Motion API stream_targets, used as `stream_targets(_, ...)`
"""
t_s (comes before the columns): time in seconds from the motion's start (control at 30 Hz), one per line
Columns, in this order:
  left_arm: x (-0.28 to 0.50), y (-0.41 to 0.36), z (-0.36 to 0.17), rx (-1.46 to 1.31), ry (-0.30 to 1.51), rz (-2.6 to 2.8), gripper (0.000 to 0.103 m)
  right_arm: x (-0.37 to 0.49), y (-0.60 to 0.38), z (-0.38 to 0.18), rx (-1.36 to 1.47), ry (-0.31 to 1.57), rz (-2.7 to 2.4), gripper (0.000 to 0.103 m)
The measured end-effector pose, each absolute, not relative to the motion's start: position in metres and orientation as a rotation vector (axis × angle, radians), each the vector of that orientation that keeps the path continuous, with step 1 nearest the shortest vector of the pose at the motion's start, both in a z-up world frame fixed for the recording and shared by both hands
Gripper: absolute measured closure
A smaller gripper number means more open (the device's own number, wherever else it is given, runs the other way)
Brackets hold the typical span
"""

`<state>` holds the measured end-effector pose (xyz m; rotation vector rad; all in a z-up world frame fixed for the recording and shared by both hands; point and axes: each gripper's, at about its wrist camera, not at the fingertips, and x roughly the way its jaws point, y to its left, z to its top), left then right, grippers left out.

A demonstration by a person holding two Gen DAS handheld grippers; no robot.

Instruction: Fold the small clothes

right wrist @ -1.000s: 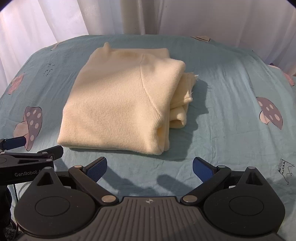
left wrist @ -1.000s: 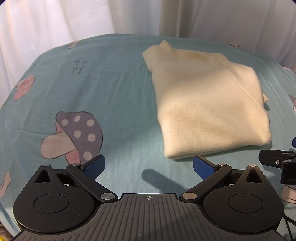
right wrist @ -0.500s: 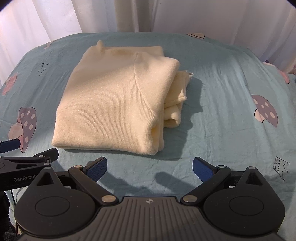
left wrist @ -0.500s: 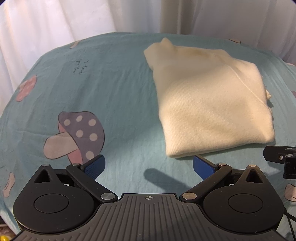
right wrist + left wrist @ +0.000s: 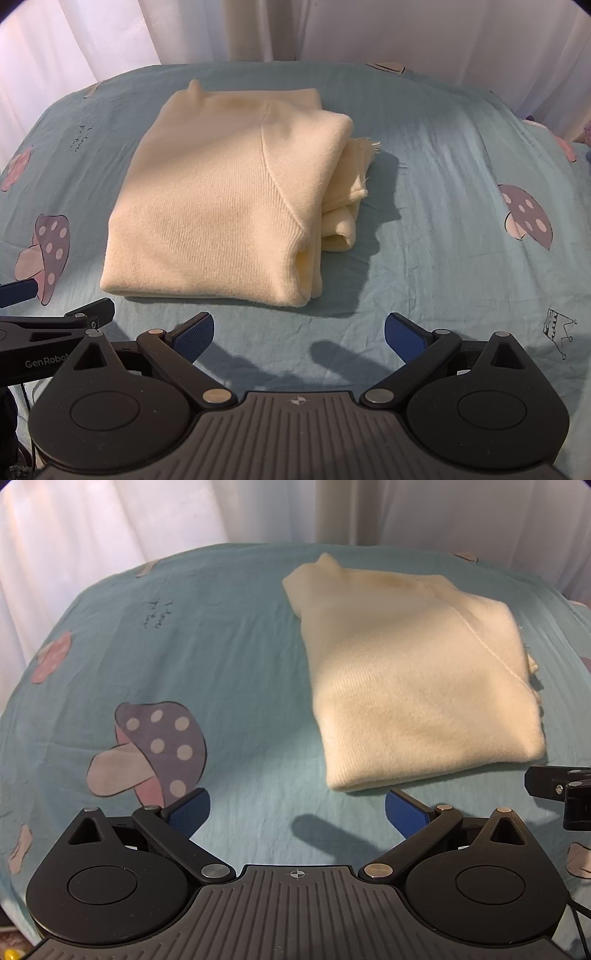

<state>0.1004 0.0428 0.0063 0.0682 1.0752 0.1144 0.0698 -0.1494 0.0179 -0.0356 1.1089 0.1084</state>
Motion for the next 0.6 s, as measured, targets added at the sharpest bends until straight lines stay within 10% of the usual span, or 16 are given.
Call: stream_targets(0.6, 0.1020, 0.0416, 0.0071, 0.067, 1.078, 0.111, 0.000, 0.0708, -0.1496, 0.0201, -0.050, 1.098, 0.077, 0.004)
